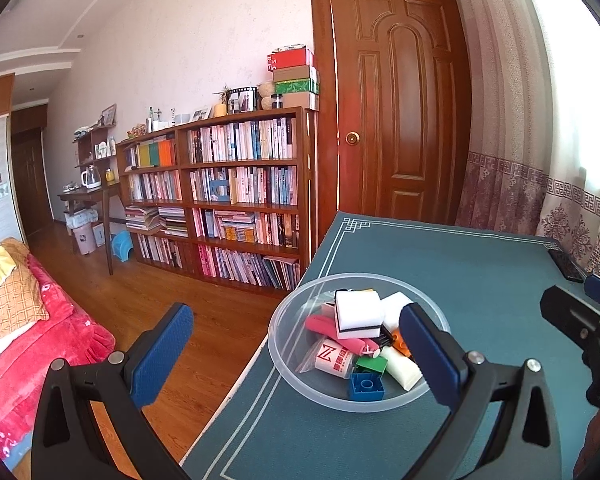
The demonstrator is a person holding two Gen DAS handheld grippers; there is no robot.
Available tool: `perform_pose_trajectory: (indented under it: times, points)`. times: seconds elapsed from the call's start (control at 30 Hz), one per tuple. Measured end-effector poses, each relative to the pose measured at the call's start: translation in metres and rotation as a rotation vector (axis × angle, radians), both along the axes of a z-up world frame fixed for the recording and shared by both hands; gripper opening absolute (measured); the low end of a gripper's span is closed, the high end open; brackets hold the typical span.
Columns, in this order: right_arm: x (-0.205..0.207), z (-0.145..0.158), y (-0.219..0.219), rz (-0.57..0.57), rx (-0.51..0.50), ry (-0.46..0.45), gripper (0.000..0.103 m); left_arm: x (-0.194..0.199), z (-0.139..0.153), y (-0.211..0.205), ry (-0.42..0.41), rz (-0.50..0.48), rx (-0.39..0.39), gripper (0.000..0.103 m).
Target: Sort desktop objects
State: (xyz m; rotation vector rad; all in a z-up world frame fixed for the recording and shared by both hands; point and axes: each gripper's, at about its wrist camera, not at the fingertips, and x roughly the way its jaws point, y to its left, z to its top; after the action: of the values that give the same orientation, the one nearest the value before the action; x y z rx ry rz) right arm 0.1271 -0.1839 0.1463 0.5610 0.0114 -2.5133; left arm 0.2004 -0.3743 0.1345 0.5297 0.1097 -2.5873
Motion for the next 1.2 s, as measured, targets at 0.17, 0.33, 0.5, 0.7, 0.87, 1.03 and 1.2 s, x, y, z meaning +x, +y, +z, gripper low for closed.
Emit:
perform_pose_trajectory:
  times: [0.17, 0.33, 0.5, 0.7, 0.87, 1.03, 1.2]
  points:
    - [0.000, -0.014, -0.011, -0.021, 0.055, 0.005, 0.103, -0.001, -0.010, -0.005, -0.029, 0.012, 0.012, 0.103]
    - [0.001, -0.024, -0.020, -0.008, 0.096, 0.023, 0.103, -0.002, -0.020, -0.011, -0.055, 0.014, 0.016, 0.103]
    - [-0.007, -0.033, -0.034, 0.045, 0.129, -0.040, 0.103, -0.005, -0.029, -0.017, -0.086, 0.022, 0.027, 0.103]
    - [-0.015, -0.043, -0.055, 0.125, 0.156, -0.107, 0.103, -0.006, -0.038, -0.025, -0.118, 0.036, 0.029, 0.103]
    - [-0.020, -0.049, -0.070, 0.160, 0.172, -0.139, 0.103, -0.009, -0.046, -0.030, -0.145, 0.043, 0.037, 0.103]
    - [-0.025, -0.056, -0.076, 0.160, 0.186, -0.149, 0.103, -0.014, -0.053, -0.032, -0.173, 0.046, 0.041, 0.103]
    - [-0.031, -0.063, -0.077, 0.146, 0.199, -0.160, 0.103, -0.017, -0.061, -0.034, -0.195, 0.043, 0.058, 0.103]
